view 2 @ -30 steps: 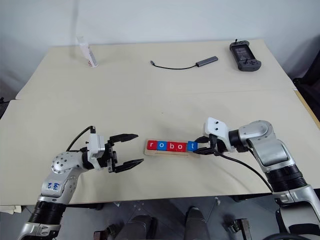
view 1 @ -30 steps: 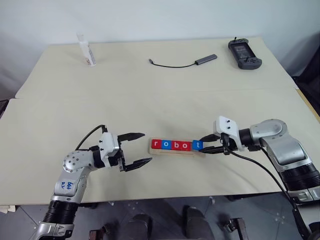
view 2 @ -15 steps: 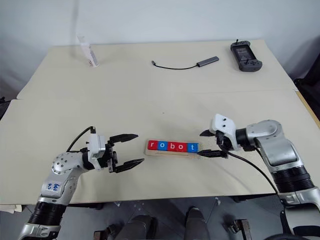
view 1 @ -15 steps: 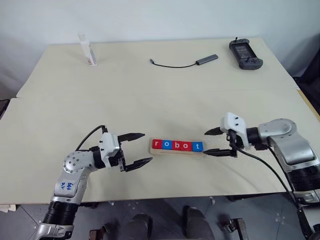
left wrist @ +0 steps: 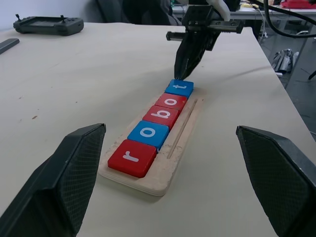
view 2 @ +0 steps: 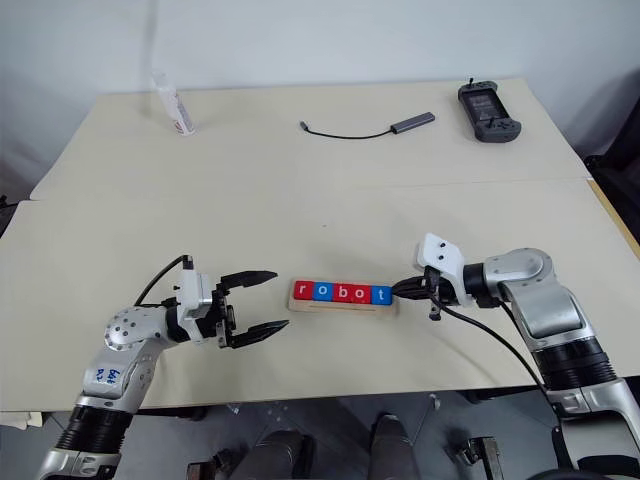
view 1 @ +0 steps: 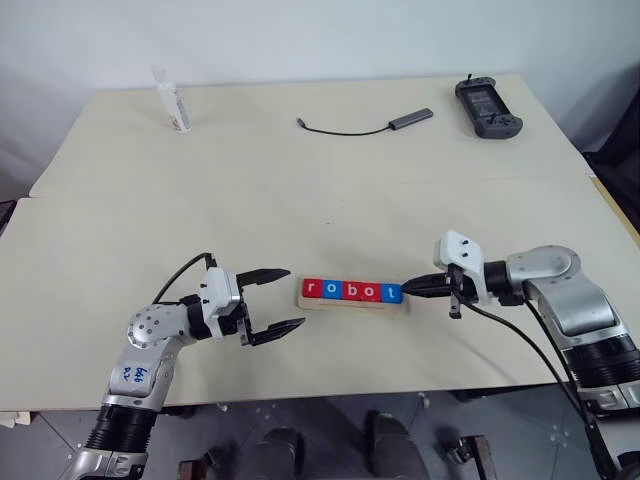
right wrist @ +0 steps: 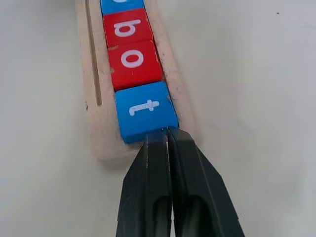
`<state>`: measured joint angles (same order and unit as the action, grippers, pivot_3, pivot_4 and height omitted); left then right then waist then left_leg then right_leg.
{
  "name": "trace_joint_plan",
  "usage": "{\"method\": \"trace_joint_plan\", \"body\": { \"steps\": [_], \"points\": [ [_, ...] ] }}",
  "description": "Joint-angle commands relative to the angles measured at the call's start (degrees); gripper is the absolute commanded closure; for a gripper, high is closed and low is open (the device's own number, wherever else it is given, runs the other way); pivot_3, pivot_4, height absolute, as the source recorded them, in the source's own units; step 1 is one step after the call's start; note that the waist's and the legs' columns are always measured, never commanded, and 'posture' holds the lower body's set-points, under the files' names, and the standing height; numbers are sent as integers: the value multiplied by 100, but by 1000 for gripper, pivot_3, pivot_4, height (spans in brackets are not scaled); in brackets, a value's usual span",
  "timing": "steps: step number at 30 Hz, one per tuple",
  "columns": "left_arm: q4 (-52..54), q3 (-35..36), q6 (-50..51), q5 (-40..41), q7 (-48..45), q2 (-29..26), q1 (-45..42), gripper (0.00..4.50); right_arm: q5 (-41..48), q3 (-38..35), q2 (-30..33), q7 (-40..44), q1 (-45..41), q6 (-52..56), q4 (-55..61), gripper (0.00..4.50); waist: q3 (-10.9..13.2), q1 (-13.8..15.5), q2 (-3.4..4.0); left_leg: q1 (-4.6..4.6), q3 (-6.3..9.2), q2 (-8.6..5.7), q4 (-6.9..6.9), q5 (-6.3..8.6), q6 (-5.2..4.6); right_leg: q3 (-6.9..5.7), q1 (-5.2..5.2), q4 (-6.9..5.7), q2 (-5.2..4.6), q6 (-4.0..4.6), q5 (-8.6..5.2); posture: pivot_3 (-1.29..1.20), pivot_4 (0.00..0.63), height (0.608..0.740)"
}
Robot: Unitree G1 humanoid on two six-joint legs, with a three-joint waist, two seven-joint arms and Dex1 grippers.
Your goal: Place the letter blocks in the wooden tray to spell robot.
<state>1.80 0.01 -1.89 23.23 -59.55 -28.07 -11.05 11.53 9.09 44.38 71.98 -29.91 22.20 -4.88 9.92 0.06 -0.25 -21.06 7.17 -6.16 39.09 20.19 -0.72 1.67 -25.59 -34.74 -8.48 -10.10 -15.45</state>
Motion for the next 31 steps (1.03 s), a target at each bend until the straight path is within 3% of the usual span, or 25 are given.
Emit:
{"method": "trace_joint_plan", "body": {
  "steps": [1,10,13,17,24,31],
  "points": [
    [165,54,-56,0,6,-59,-20,0,44,51,-118,-31,-74,1,168,4437,0,-1,0,0,0,0,0,0,0,0,0,0,0,0,0,0,150,740],
    [187,167,-83,-86,129,-135,147,0,302,-570,44,-235,279,-164,446,4437,0,7,0,0,1,0,0,0,0,0,0,-2,0,0,0,0,150,740],
    [230,403,77,-114,334,-335,308,0,689,-1437,270,-153,1154,-544,795,3860,0,76,0,-3,5,-1,-1,1,-2,-2,1,-3,0,0,0,0,150,740],
    [351,686,144,-44,466,-560,457,0,1086,-2219,235,271,2086,-1791,906,2524,0,130,0,-3,3,-2,-6,4,-7,-3,3,-3,1,0,0,0,150,740],
    [305,989,207,-8,491,-850,461,0,1778,-2612,397,347,2279,-1318,1017,139,0,111,0,16,-12,8,-1,2,0,4,10,2,6,-1,1,0,150,740],
    [379,1030,452,49,584,-867,412,0,1743,-2557,199,113,2323,-1466,1044,62,0,128,0,15,-11,4,0,3,0,4,9,1,3,1,2,0,150,740]
  ]
}}
